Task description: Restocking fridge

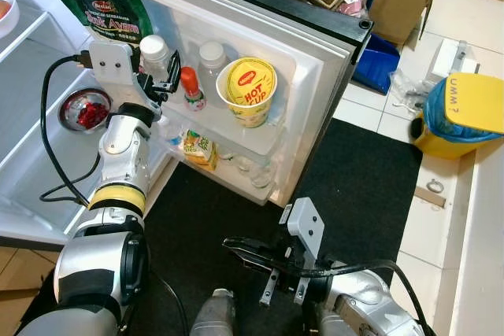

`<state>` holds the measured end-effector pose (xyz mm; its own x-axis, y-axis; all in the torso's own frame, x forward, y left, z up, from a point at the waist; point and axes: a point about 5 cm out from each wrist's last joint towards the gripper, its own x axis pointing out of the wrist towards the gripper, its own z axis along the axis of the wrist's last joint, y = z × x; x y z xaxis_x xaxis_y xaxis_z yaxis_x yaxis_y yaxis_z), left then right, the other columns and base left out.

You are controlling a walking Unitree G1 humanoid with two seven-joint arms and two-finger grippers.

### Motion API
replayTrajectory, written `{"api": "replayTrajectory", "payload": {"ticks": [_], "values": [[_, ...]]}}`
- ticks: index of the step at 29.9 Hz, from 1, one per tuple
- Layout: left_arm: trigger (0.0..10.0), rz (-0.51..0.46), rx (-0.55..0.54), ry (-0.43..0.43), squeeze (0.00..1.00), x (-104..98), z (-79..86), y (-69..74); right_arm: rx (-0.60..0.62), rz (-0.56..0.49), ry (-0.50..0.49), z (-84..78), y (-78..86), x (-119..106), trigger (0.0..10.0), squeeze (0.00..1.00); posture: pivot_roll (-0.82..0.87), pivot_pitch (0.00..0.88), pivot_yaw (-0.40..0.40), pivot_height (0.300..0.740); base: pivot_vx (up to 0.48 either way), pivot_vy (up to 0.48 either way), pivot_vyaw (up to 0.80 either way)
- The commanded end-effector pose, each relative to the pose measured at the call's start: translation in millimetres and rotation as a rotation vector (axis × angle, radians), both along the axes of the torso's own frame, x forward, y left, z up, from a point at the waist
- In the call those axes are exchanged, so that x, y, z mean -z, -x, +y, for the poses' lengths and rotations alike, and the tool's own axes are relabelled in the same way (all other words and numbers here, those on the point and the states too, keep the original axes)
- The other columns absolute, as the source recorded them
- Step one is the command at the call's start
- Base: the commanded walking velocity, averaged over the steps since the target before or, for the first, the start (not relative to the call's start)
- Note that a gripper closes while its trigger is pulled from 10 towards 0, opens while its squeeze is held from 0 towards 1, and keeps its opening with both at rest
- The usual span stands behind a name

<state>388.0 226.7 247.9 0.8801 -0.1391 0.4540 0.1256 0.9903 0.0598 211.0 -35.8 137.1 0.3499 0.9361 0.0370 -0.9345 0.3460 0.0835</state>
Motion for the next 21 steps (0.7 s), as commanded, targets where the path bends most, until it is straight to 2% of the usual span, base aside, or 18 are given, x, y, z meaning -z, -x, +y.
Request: {"api": "replayTrajectory", "payload": {"ticks": [1, 2, 3, 6, 11, 14, 17, 21], "values": [[10.0, -0.006, 0.001, 0.024, 0.72, 0.8, 0.9, 0.7, -0.012, 0.021, 0.006, 0.2, 1.9, 4.2, 10.0, 0.00, -0.18, 0.382, 0.041, 0.740, 0.000, 0.000, 0.00], [10.0, -0.027, 0.006, 0.037, 0.00, -3.6, 2.3, 1.6, -0.014, 0.017, 0.006, 0.1, 0.8, 3.8, 10.0, 0.00, -0.18, 0.380, 0.042, 0.740, 0.000, 0.000, 0.00], [10.0, -0.064, 0.013, 0.064, 0.00, -11.6, 5.6, 3.4, -0.016, 0.011, 0.008, 0.0, -1.2, 3.6, 10.0, 0.00, -0.17, 0.370, 0.041, 0.740, 0.000, 0.000, 0.00], [10.0, -0.097, 0.042, 0.087, 0.00, -17.6, 9.0, 6.5, -0.019, 0.005, 0.010, 0.3, -2.9, 3.3, 10.0, 0.00, -0.17, 0.355, 0.041, 0.740, 0.000, 0.000, 0.00], [10.0, -0.123, 0.097, 0.087, 0.00, -21.2, 11.3, 11.6, -0.024, -0.002, 0.013, 0.7, -7.3, 3.8, 10.0, 0.00, -0.16, 0.333, 0.041, 0.740, 0.000, 0.000, 0.00], [10.0, -0.098, 0.203, 0.068, 0.00, -9.4, 15.4, 22.4, -0.036, -0.015, 0.011, 2.8, -12.1, 2.0, 10.0, 0.00, -0.15, 0.312, 0.040, 0.740, 0.000, 0.000, 0.00], [10.0, -0.052, 0.285, 0.092, 0.00, 5.7, 19.3, 31.7, -0.045, -0.023, 0.011, 4.4, -15.6, 1.5, 10.0, 0.00, -0.14, 0.295, 0.038, 0.740, 0.000, 0.000, 0.00], [10.0, 0.001, 0.301, 0.109, 0.00, 21.7, 29.4, 40.3, -0.046, -0.028, 0.014, 4.4, -18.9, 2.6, 10.0, 0.00, -0.13, 0.280, 0.036, 0.740, 0.000, 0.000, 0.00]]}}
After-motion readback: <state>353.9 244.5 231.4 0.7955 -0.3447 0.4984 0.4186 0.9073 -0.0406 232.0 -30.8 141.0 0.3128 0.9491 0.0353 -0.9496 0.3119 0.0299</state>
